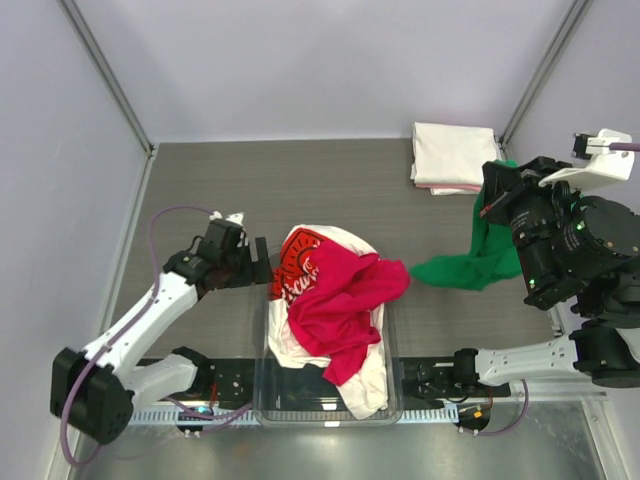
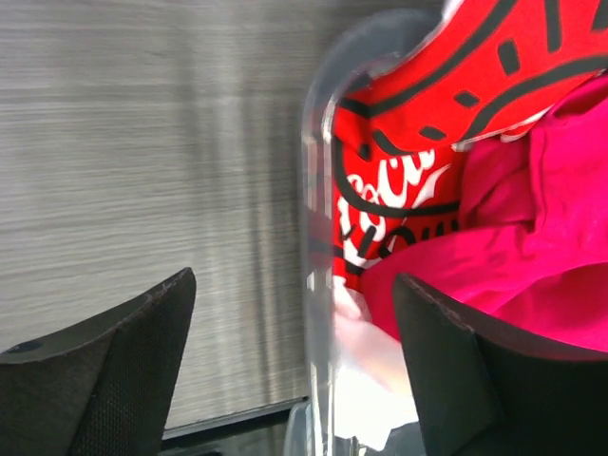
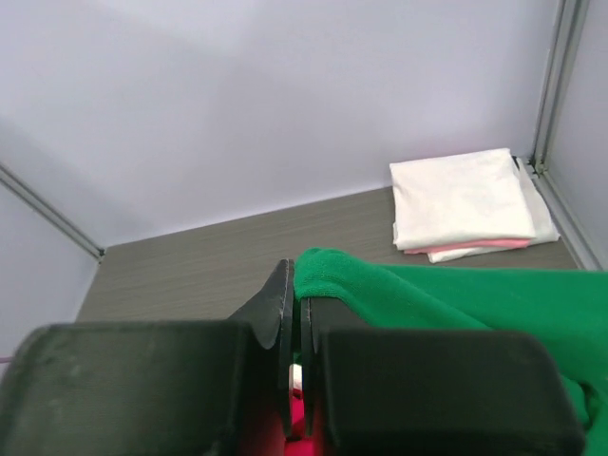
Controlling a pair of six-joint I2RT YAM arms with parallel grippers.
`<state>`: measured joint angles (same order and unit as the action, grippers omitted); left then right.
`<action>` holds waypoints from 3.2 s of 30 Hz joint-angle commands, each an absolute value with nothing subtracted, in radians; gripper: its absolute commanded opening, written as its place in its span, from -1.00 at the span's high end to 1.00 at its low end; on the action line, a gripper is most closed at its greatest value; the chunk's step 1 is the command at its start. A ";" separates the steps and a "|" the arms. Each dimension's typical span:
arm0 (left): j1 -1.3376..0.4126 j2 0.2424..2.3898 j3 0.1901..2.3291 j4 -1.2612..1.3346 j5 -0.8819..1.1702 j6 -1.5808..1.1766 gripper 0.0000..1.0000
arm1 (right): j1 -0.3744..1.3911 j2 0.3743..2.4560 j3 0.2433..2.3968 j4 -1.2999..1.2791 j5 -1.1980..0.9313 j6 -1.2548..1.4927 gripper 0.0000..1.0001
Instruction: Fold and stack the t-shirts
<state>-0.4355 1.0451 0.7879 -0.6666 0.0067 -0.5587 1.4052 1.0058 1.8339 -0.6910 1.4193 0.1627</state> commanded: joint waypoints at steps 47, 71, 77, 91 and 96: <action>-0.268 1.131 1.228 -0.831 -0.127 -0.729 -0.90 | 1.407 0.919 1.466 -0.755 1.263 0.528 0.98; -0.287 1.796 1.291 -0.734 -0.011 -1.008 0.36 | 1.407 0.884 1.497 -1.000 1.220 0.736 0.98; -0.140 1.740 1.122 -0.655 0.054 -0.985 0.99 | 1.408 0.865 1.477 -1.012 1.220 0.753 0.98; 0.520 1.323 0.884 -0.762 0.077 -0.816 0.99 | 1.408 0.917 1.473 -1.003 1.252 0.756 0.97; 0.627 1.215 0.821 -0.769 0.191 -0.857 0.58 | 1.408 0.966 1.486 -0.980 1.238 0.730 0.97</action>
<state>0.5735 1.2613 0.8581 -0.6075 0.1734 -0.8982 1.4052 0.9432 1.4670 -1.0328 1.2057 0.7193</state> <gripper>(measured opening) 0.225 0.047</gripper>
